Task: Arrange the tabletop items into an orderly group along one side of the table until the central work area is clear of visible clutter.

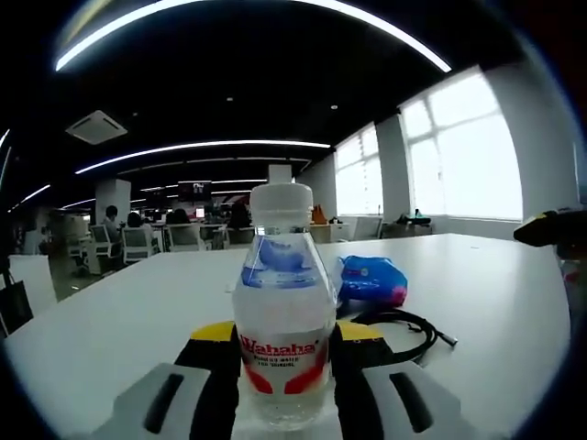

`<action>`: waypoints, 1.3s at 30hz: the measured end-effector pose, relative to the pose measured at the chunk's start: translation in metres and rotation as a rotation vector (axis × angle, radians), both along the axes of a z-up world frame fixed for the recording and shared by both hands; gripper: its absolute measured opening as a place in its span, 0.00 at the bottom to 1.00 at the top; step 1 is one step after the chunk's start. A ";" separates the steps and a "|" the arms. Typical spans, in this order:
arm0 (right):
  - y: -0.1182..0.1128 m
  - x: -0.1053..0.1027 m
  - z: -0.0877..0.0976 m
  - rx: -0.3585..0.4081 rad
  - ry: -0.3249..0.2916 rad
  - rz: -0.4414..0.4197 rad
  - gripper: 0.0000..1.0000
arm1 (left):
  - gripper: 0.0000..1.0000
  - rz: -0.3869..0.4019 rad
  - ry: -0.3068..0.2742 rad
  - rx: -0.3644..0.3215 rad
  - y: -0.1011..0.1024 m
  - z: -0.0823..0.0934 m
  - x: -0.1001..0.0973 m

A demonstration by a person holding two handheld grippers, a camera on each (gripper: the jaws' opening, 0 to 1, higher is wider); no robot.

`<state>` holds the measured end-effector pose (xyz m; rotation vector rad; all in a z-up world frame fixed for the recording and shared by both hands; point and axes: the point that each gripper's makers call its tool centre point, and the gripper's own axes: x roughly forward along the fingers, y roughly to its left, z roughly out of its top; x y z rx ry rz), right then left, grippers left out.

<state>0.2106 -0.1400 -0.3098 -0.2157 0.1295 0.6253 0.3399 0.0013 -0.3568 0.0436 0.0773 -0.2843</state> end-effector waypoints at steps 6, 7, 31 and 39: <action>0.001 0.004 -0.004 -0.004 0.010 0.004 0.70 | 0.37 0.001 -0.001 0.001 0.000 0.000 0.000; 0.002 0.005 -0.004 -0.003 0.011 0.005 0.70 | 0.37 0.001 -0.001 0.000 0.000 0.000 0.000; 0.039 0.031 0.000 0.019 0.024 0.108 0.64 | 0.37 -0.003 0.001 -0.003 -0.001 -0.001 0.001; 0.054 0.045 0.004 0.022 -0.012 0.157 0.62 | 0.37 0.000 -0.001 -0.003 -0.001 -0.001 0.000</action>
